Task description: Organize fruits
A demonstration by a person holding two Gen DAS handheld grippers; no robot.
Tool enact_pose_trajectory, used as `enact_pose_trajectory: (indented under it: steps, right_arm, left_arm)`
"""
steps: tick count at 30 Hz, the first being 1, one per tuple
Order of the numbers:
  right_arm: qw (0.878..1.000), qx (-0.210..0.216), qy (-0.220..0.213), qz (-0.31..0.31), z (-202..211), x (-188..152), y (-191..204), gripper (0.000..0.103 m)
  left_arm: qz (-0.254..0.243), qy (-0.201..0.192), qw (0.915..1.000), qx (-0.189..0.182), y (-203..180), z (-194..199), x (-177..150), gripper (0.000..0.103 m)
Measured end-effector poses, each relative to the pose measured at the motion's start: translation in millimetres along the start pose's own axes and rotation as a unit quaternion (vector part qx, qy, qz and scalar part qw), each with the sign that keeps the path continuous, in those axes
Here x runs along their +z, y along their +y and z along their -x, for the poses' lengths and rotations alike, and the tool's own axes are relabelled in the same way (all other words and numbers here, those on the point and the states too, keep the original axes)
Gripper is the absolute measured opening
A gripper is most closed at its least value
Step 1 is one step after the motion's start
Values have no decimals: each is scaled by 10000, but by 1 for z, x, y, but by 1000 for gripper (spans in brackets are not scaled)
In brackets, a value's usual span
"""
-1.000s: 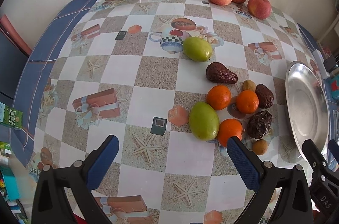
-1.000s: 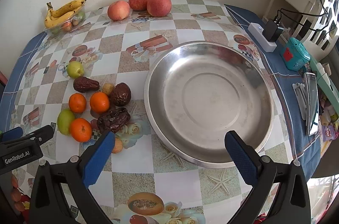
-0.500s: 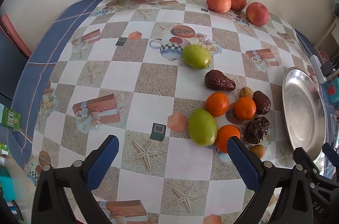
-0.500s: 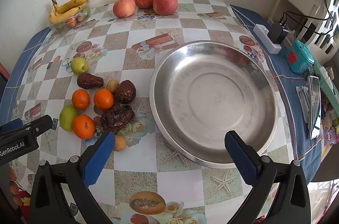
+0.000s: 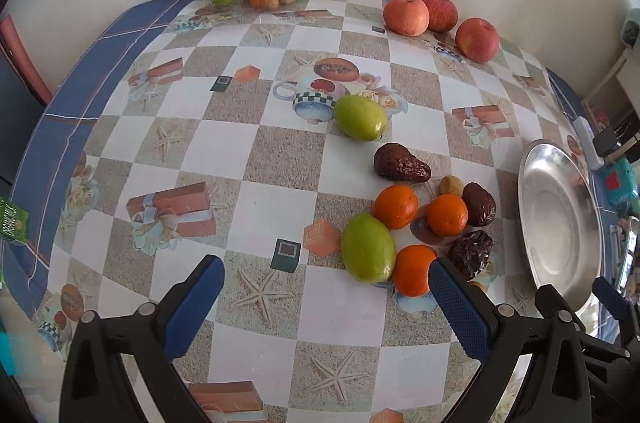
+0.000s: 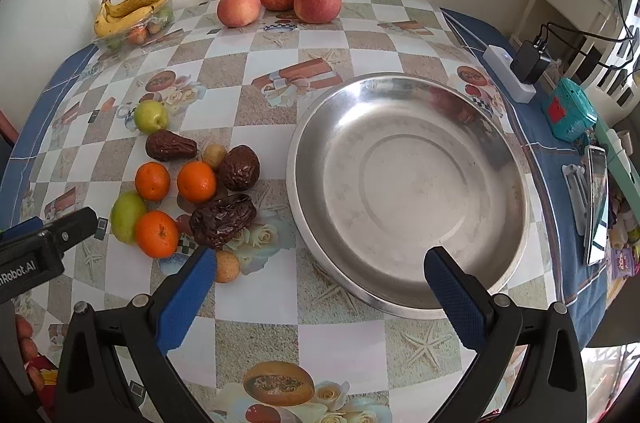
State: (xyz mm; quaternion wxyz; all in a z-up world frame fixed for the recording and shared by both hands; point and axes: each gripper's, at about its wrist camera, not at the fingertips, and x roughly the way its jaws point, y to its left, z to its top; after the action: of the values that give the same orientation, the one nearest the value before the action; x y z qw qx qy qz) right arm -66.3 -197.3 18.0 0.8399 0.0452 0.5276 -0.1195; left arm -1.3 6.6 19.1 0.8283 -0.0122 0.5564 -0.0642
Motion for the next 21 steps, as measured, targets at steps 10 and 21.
enact_pose_trajectory:
  steps: [10, 21]
  right_arm:
    - [10000, 33, -37, 48, 1, 0, 3, 103]
    - [9993, 363, -112, 56, 3, 1, 8, 103]
  left_arm:
    - [3, -99, 9997, -235, -2, 4, 1, 103]
    - [179, -79, 9990, -412, 5, 6, 4, 103]
